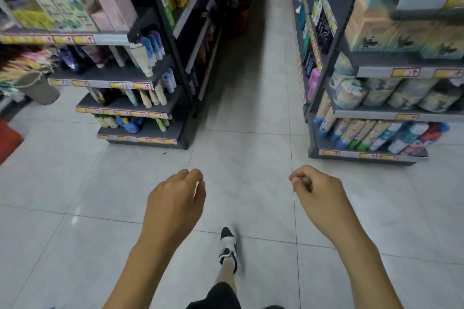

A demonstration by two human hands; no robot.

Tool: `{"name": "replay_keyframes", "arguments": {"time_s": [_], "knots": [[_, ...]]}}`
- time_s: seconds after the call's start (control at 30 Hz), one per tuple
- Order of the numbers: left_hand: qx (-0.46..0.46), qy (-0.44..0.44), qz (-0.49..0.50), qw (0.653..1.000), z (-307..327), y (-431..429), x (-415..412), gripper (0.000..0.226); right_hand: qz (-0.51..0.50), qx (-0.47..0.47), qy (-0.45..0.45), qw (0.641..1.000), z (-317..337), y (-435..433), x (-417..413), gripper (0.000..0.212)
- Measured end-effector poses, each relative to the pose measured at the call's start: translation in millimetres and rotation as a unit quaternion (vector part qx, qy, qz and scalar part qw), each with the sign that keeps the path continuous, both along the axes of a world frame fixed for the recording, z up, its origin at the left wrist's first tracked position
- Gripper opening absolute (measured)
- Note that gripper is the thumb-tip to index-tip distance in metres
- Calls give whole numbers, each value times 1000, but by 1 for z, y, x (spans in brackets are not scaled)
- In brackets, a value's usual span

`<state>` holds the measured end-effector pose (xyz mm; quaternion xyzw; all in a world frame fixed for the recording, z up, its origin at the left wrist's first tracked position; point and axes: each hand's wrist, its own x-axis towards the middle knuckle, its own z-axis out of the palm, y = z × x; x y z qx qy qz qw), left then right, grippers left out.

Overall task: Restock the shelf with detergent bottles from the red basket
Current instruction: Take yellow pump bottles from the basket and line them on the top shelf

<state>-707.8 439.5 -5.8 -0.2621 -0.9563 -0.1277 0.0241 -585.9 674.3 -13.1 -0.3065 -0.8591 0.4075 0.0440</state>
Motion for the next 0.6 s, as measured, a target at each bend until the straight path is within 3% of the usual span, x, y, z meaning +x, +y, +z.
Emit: {"name": "replay_keyframes", "arguments": {"time_s": [0.3,0.6], "knots": [[35,-15,-3,999,-11,57,-183,9,69,61,-39,995,18,55,-187,16],[18,21,-94,995,5,159,-335,8,-2,49,13,999,20,137,-310,16]]}}
